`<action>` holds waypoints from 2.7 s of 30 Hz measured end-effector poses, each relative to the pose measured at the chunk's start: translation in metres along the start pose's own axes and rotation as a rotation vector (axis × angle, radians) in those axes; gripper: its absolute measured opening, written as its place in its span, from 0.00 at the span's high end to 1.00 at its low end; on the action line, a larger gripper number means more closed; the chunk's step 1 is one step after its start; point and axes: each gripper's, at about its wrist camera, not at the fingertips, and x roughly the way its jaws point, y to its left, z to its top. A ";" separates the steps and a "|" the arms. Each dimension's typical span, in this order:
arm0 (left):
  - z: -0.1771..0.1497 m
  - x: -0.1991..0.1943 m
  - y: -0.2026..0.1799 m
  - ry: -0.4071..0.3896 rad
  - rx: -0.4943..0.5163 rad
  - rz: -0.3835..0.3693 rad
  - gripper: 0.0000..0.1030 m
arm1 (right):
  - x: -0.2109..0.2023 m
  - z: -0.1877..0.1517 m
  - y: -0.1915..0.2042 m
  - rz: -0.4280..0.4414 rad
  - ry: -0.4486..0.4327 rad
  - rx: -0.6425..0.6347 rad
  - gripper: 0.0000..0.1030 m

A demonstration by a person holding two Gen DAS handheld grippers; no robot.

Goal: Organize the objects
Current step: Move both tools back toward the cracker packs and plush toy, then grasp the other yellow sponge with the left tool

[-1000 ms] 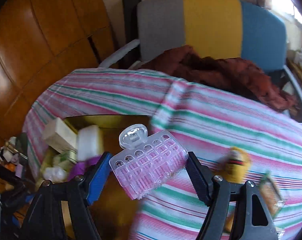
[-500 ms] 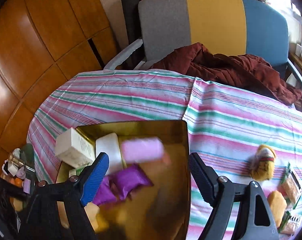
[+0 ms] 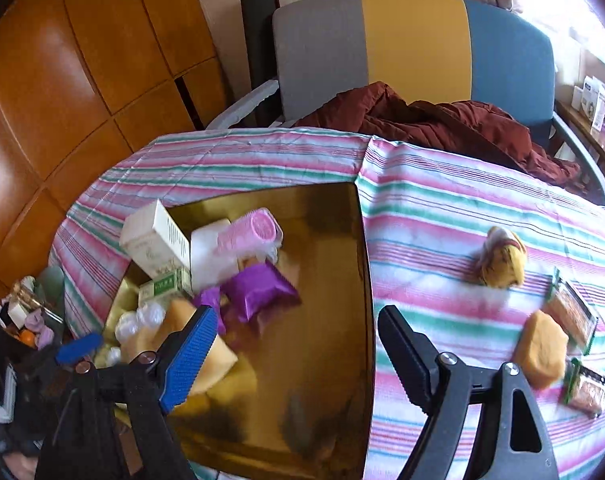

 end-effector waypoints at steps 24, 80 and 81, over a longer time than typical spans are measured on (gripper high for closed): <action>-0.004 -0.021 -0.034 -0.079 0.104 0.110 0.14 | -0.028 -0.043 -0.016 -0.114 -0.049 -0.031 0.18; 0.021 0.081 -0.285 0.075 0.553 -0.206 0.14 | -0.106 -0.100 -0.333 -0.239 -0.124 0.878 0.16; 0.021 0.087 -0.293 0.088 0.563 -0.215 0.14 | -0.106 -0.100 -0.333 -0.238 -0.123 0.877 0.16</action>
